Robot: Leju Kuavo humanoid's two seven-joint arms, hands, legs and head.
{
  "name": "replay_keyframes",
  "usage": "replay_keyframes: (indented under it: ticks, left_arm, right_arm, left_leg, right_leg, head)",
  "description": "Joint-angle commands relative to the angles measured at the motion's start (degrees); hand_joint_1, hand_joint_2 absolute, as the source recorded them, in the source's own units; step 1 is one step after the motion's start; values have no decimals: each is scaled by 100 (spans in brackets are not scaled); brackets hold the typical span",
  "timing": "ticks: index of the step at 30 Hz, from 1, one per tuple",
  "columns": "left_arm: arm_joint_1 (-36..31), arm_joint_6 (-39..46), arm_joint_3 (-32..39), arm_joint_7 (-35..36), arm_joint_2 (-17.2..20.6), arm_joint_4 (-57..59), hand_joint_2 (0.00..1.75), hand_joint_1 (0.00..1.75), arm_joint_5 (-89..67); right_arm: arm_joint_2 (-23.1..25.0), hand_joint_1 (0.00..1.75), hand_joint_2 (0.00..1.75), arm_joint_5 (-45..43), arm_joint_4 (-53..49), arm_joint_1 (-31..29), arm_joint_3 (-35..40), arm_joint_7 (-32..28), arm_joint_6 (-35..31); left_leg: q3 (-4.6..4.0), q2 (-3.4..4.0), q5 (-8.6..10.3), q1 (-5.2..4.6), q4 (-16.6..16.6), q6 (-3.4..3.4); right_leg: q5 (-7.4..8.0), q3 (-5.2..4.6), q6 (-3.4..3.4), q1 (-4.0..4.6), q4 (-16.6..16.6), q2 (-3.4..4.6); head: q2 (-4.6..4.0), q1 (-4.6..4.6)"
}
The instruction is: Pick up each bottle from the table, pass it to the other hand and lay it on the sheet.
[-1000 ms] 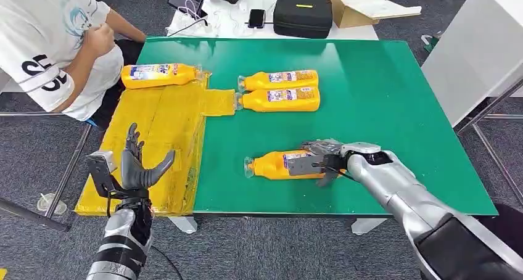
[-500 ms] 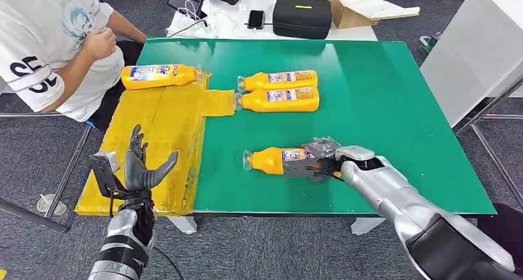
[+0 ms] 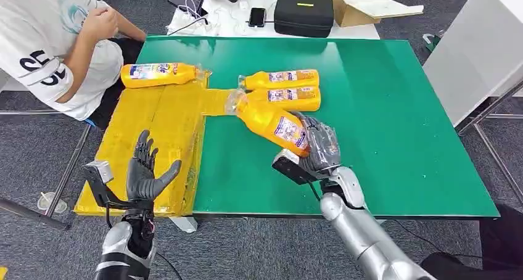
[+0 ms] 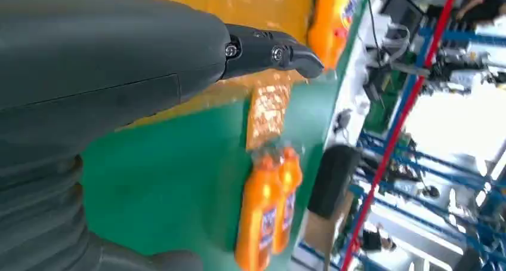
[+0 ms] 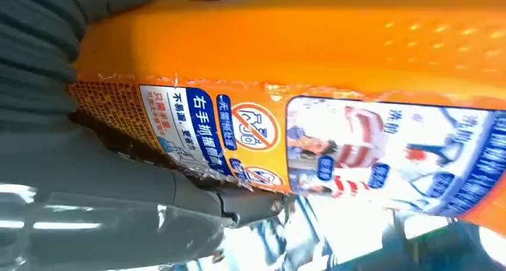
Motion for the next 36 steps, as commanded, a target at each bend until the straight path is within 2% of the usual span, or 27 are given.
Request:
replay_keyframes:
  ticks: [1,6,7,8,9,12,14,18,21,23,26,28,29,32,36]
  left_arm:
    - [84,36,-319,74,74,-371,175,0,104]
    - [76,-34,-340,69,88,-355,175,0,151]
    - [66,-170,-420,79,108,-364,175,0,223]
    - [67,-271,-487,121,88,-398,175,0,334]
    - [54,-422,-630,215,89,-441,175,0,495]
    - [17,-753,-965,396,131,-466,175,0,821]
    - [15,-900,-1139,424,178,-459,175,0,997]
    - [-11,-1303,-1469,411,281,-406,175,0,1192]
    - [-103,-1473,-1656,470,289,-279,175,0,1234]
    - [-199,-1521,-1729,483,271,-145,175,0,1281]
    - [-360,-1643,-1842,574,253,139,175,0,1389]
    - [-413,-1706,-1874,575,237,247,175,0,1456]
    - [-421,-1735,-1900,572,240,269,175,0,1473]
    - [-413,-1793,-1962,595,266,268,175,0,1513]
    - [-390,-1778,-2014,618,287,268,175,0,1493]
  right_arm:
    - [510,175,175,18,-947,493,-1367,-163,32]
    - [535,175,175,89,-953,501,-1411,-251,-86]
    - [679,175,175,-231,-1077,599,-1587,-670,-277]
    - [741,175,175,-212,-1097,678,-1700,-787,-408]
    - [867,175,175,-348,-1258,834,-1840,-1112,-592]
    - [968,175,175,-513,-1272,1055,-1881,-1577,-639]
    - [1013,175,175,-586,-1048,1087,-1807,-1703,-401]
    - [1281,175,175,-818,58,995,-1486,-2041,342]
    - [1594,175,175,-632,925,893,-1027,-2276,435]
    - [1807,175,175,-478,1397,785,-751,-2357,259]
    - [2042,175,175,-288,1994,603,-305,-2427,78]
    - [2139,175,175,-202,2188,544,-143,-2383,-17]
    - [2172,175,175,-241,2286,519,-88,-2401,36]
    - [2177,175,175,-319,2408,479,-28,-2393,43]
    - [2178,175,175,-330,2449,436,31,-2348,78]
  left_leg:
    - [19,6,-8,-7,3,12]
    - [11,10,-4,-13,-2,7]
    - [27,13,-10,-13,-1,8]
    - [37,12,-13,-13,-2,10]
    - [10,1,-1,-11,-2,5]
    - [26,-4,-10,-10,-2,8]
    - [35,3,-13,-8,-4,9]
    - [39,15,-13,-8,-7,9]
    - [26,19,-9,-4,-8,6]
    - [56,34,-15,-3,-15,8]
    - [26,26,-9,-1,-8,4]
    - [62,41,-19,-4,-16,8]
    - [23,22,-7,-2,-8,4]
    - [77,42,-24,-3,-17,13]
    - [24,16,-7,-3,-7,6]
  right_leg:
    - [-9,23,1,-3,1,-4]
    - [1,11,4,-14,0,3]
    - [-4,26,-1,-12,1,2]
    - [-9,36,-4,-12,0,-2]
    - [0,12,3,-13,0,-6]
    - [-10,29,0,-10,0,-13]
    - [-11,37,0,-6,-5,-7]
    - [-5,37,1,-6,-9,5]
    - [3,24,2,-4,-10,13]
    - [1,49,-6,0,-17,22]
    - [4,20,0,2,-9,20]
    - [-5,49,-8,1,-12,27]
    - [2,18,2,0,-7,15]
    - [-10,68,-7,3,-17,24]
    - [-1,23,3,-1,-7,7]
  head:
    - [0,2]
    - [0,6]
    - [2,4]
    - [0,6]
    - [0,4]
    - [0,4]
    - [0,4]
    - [2,4]
    - [0,4]
    - [2,7]
    - [0,4]
    - [0,4]
    - [2,4]
    - [0,7]
    - [0,7]
